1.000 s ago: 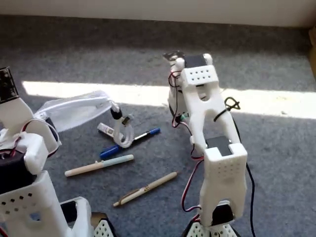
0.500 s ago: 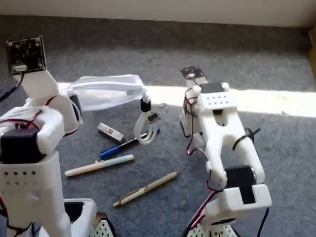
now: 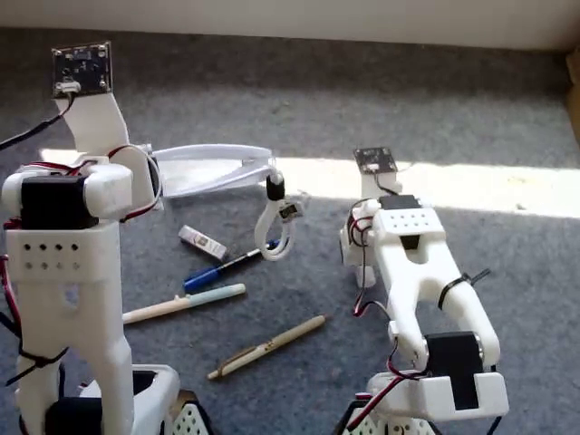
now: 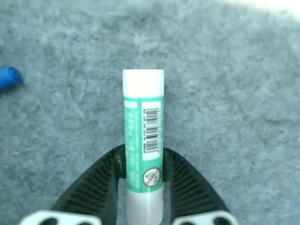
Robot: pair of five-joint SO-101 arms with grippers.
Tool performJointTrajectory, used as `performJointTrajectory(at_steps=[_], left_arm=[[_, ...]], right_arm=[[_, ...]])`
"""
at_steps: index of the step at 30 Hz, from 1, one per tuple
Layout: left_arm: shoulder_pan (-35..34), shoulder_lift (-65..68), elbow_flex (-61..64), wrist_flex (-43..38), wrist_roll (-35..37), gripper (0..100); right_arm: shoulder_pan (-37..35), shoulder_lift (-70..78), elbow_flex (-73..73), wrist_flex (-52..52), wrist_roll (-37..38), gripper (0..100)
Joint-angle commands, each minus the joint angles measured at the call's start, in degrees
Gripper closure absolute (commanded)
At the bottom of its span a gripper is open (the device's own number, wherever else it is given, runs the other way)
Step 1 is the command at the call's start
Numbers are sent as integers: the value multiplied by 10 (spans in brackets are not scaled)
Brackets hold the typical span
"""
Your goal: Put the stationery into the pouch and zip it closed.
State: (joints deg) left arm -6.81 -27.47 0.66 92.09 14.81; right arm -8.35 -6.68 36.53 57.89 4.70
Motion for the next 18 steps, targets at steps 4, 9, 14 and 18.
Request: performJointTrajectory(at_steps=[4, 9, 14, 18], left_arm=[[7, -1, 49, -4, 3, 993], [7, -2, 84, -33, 3, 993], [6, -2, 95, -36, 3, 993], [6, -2, 95, -34, 3, 993]], right_arm=[[2, -27, -3, -8, -6, 985], [-30, -27, -1, -1, -6, 863], [-38, -26, -7, 36, -6, 840], [-40, -26, -9, 36, -6, 840]])
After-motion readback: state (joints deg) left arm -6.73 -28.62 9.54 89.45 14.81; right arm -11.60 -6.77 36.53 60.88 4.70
